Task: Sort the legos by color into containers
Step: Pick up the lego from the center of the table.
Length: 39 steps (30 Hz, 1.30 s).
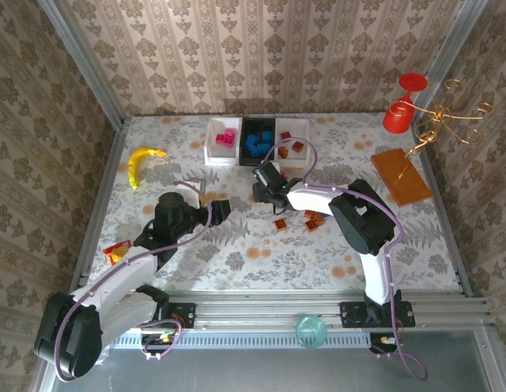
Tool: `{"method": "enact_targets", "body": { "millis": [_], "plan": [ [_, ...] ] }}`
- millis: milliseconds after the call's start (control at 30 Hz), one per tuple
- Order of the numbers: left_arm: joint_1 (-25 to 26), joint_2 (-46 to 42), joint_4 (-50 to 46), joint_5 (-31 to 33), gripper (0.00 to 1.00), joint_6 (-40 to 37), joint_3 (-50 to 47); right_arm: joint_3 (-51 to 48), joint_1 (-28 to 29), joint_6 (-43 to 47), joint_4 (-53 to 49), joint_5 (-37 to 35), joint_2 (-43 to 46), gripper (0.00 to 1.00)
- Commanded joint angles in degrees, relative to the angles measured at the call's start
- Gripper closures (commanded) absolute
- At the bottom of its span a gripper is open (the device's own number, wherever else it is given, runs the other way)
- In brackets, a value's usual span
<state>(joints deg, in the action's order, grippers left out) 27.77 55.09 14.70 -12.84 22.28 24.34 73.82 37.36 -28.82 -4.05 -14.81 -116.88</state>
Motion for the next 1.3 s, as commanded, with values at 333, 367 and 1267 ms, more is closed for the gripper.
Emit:
{"method": "enact_targets", "body": {
  "millis": [333,367,1267],
  "plan": [
    [0.53,-1.73,-3.15,1.22,0.18,-1.24,0.19,4.31,-0.98,-3.3,1.28,-8.2,-4.78,0.45],
    [0.72,-1.94,-3.74,1.33,0.18,-1.35,0.32,4.3,-0.99,-3.43,1.34,-8.35,-5.0,0.47],
    [0.02,1.69,-13.17,1.69,0.16,-8.31,12.46,-9.55,0.82,-3.92,10.41,7.09,11.73,0.74]
  ]
}}
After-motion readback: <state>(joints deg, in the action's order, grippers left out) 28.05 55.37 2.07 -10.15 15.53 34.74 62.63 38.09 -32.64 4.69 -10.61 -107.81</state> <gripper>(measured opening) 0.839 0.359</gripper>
